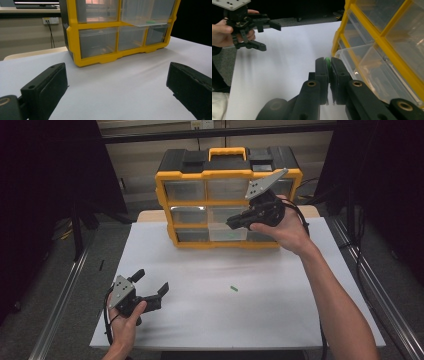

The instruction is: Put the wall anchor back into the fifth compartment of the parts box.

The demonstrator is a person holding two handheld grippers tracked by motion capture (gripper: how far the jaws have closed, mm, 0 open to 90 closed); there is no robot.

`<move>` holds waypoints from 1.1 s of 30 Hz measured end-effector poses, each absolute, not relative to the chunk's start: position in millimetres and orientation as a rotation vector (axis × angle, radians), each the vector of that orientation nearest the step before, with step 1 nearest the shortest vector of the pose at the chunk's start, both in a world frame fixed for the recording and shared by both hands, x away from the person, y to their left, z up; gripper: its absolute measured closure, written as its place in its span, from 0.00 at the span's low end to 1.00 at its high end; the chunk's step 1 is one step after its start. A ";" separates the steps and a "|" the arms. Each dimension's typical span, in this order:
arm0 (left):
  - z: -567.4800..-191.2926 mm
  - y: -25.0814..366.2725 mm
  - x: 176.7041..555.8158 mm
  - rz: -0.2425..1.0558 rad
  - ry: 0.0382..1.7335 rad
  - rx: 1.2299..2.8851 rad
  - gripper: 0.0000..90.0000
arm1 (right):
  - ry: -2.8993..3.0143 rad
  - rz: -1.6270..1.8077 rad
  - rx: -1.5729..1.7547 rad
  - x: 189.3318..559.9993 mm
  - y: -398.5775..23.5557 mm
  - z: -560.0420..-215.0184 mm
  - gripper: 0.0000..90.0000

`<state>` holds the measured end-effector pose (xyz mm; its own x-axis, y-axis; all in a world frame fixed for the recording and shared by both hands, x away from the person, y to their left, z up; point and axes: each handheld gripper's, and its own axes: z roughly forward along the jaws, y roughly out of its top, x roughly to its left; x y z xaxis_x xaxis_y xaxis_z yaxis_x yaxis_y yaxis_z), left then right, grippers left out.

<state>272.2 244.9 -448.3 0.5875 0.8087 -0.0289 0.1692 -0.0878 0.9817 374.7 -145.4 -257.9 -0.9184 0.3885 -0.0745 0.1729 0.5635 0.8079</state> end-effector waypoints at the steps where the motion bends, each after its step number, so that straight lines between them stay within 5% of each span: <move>1: -448.3 244.9 272.3 0.655 0.841 1.599 0.04 | 2.550 1.265 0.473 376.6 -145.3 -256.0 0.94; 33: -447.8 246.6 271.6 0.643 0.831 1.595 0.04 | 2.710 0.819 0.692 455.2 -115.7 -248.4 0.94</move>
<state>271.6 246.6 -447.8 0.5968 0.8016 -0.0354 0.1666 -0.0806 0.9827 455.2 -115.7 -248.4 -0.8628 0.4996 -0.0779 0.3728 0.7325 0.5696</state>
